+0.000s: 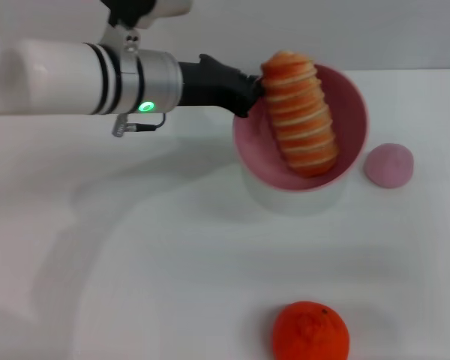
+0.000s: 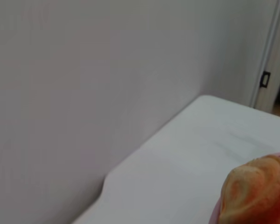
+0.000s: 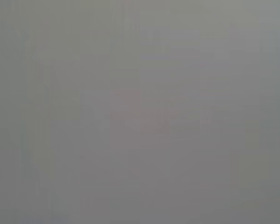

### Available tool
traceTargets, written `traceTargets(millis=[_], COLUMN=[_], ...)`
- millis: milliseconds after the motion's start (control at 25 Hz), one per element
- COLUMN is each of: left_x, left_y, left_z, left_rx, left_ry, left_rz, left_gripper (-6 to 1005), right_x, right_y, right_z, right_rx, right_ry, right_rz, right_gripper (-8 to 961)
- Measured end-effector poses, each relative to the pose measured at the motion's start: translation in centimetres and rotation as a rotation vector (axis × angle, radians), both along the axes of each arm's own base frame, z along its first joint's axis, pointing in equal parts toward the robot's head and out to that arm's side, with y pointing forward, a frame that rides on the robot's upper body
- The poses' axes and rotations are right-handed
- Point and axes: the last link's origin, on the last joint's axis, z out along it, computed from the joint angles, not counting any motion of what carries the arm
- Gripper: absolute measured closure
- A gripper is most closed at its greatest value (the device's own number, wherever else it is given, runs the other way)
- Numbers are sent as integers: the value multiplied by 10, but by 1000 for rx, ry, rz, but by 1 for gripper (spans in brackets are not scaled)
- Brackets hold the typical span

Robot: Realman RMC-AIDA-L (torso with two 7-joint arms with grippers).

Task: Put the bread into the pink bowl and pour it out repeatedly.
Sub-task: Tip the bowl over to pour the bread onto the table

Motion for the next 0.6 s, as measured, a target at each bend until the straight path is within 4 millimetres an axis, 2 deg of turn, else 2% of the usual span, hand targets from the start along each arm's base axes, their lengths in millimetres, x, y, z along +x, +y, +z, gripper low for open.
traceTargets(millis=[80, 160, 280, 600], left_x=[2, 2, 0, -1], left_y=[0, 0, -1, 0], left_z=[-9, -9, -28, -35], left_rx=[35, 35, 115, 189], left_ry=[20, 20, 113, 198], left_rz=[-42, -42, -135, -229], left_gripper=[956, 956, 955, 955], right_x=[3, 5, 6, 6], right_y=[-3, -4, -6, -8], right_z=[0, 0, -1, -5], right_rx=[1, 0, -4, -14], right_ry=[-1, -1, -1, -2], right_rz=[-9, -16, -20, -19], right_gripper=[360, 360, 360, 360])
